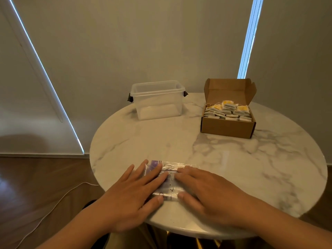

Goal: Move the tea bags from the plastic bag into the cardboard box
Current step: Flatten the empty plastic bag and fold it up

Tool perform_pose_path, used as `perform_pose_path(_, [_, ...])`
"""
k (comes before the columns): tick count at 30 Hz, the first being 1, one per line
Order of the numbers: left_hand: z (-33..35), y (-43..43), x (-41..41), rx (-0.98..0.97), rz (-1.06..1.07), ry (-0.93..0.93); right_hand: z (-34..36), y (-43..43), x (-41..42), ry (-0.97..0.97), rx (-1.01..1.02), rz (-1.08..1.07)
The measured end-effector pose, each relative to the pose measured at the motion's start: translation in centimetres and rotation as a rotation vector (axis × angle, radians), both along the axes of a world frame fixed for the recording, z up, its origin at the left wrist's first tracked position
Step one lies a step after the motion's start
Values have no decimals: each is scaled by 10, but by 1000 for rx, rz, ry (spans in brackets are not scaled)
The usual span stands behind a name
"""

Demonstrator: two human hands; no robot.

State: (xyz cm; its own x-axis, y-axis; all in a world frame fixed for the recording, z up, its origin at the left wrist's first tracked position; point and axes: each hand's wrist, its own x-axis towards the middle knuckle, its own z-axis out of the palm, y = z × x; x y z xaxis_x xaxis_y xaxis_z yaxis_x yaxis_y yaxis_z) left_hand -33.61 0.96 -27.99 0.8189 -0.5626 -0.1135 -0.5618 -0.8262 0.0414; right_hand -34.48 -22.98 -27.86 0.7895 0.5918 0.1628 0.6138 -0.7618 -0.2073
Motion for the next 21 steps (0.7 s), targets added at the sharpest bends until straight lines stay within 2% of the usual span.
perform_pose_path(7, [3, 2, -10, 13, -22, -74, 10, 1, -16, 46, -21, 15])
perform_pose_path(11, [2, 9, -22, -20, -64, -288, 6, 4, -19, 9, -37, 65])
perform_pose_path(15, [-7, 19, -28, -90, -159, -367, -2, 7, -17, -231, -35, 94])
perform_pose_path(18, [-9, 26, -29, -108, -161, -358, -4, 13, -14, -240, -7, 136])
perform_pose_path(21, [-7, 30, -31, -164, -175, -432, -2, 16, -13, -228, -16, 171])
